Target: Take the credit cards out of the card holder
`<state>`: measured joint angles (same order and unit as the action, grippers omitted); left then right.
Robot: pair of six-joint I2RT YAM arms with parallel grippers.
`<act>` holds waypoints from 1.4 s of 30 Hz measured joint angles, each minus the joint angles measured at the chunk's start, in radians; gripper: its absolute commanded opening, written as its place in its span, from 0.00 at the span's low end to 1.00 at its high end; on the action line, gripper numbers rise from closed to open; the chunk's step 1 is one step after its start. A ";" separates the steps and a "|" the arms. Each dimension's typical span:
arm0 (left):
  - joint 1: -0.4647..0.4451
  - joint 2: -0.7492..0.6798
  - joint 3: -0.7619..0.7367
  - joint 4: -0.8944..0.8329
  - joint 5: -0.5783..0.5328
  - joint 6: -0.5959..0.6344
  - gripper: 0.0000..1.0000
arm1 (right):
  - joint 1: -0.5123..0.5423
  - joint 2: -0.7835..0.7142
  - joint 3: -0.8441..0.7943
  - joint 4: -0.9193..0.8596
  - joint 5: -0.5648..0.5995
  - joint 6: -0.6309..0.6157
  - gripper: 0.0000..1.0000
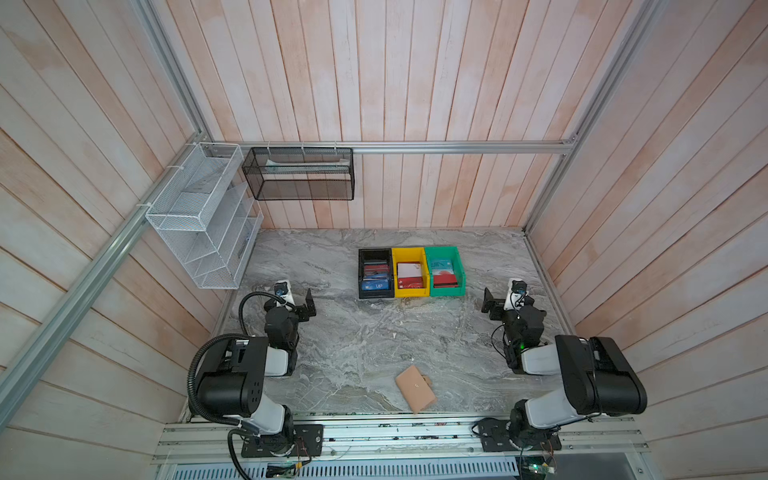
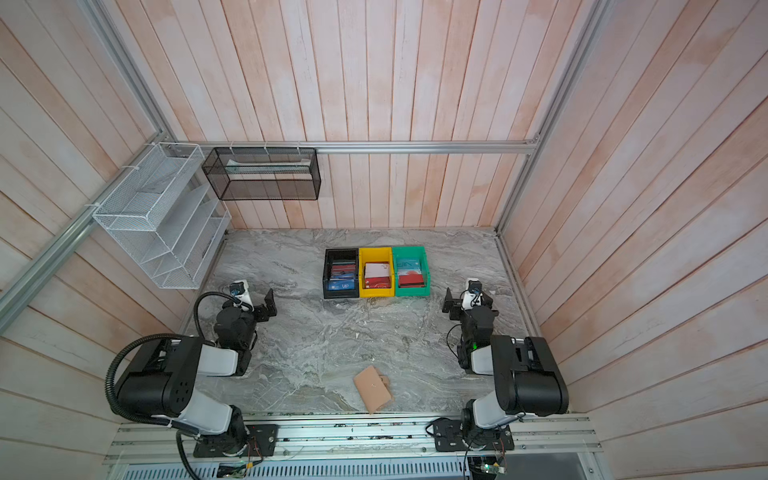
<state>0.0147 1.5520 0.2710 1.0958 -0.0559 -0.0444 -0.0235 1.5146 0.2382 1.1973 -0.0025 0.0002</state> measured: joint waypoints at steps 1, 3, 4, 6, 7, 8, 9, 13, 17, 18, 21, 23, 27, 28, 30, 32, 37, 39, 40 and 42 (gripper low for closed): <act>0.000 0.000 0.000 0.000 0.000 0.000 1.00 | 0.000 0.000 0.000 0.000 0.000 0.000 0.98; 0.000 0.000 0.000 0.000 0.000 0.000 1.00 | 0.000 0.000 0.000 0.000 0.000 0.000 0.98; 0.000 0.000 0.000 0.000 0.000 0.000 1.00 | 0.000 0.000 0.000 0.000 0.000 0.000 0.98; 0.000 0.000 0.000 0.000 0.000 0.000 1.00 | 0.000 0.000 0.000 0.000 0.000 0.000 0.98; 0.000 0.000 0.000 0.000 0.000 0.000 1.00 | 0.000 0.000 0.000 0.000 0.000 0.000 0.98; 0.000 0.000 0.000 0.000 0.000 0.000 1.00 | 0.000 0.000 0.000 0.000 -0.001 0.000 0.98; 0.000 0.000 0.000 0.000 0.000 0.000 1.00 | -0.002 0.000 0.000 0.000 -0.003 0.000 0.98; 0.000 0.000 0.000 0.000 0.000 0.000 1.00 | -0.005 0.000 0.000 0.000 -0.007 0.000 0.98; -0.001 0.000 0.000 0.000 0.000 0.000 1.00 | -0.005 0.000 0.000 0.000 -0.011 0.000 0.98; -0.001 0.000 0.000 0.000 0.000 0.000 1.00 | -0.005 0.000 0.000 0.000 -0.011 0.000 0.98; -0.001 0.000 0.000 0.000 0.000 0.000 1.00 | -0.005 0.000 0.000 0.000 -0.011 0.000 0.98; -0.001 0.000 0.000 0.000 0.000 0.000 1.00 | -0.005 0.000 0.000 0.000 -0.012 0.000 0.98; -0.001 0.000 0.000 0.000 0.000 0.000 1.00 | -0.005 0.000 0.000 0.000 -0.011 -0.001 0.94; -0.001 0.000 0.000 0.000 0.000 0.000 1.00 | -0.005 0.000 0.000 0.000 -0.010 -0.001 0.93; -0.001 0.000 0.000 0.000 0.000 0.000 1.00 | -0.005 -0.002 0.000 -0.004 0.002 0.002 0.90; -0.002 -0.016 0.004 -0.026 -0.001 0.000 1.00 | -0.001 -0.029 0.008 -0.051 0.023 0.004 0.90; -0.030 -0.168 0.104 -0.253 -0.005 0.013 0.99 | 0.039 -0.213 0.119 -0.327 0.049 0.010 0.87; -0.066 -0.233 0.167 -0.350 -0.008 0.018 0.97 | 0.077 -0.280 0.193 -0.449 0.050 0.015 0.86; -0.095 -0.269 0.197 -0.400 -0.012 0.019 0.96 | 0.115 -0.316 0.230 -0.519 0.054 0.018 0.86; -0.166 -0.332 0.233 -0.482 -0.023 0.020 0.94 | 0.208 -0.373 0.283 -0.644 0.057 0.022 0.85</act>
<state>-0.1516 1.2205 0.5037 0.6140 -0.0784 -0.0246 0.1844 1.1419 0.5209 0.5533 0.0547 0.0219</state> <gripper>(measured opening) 0.956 0.858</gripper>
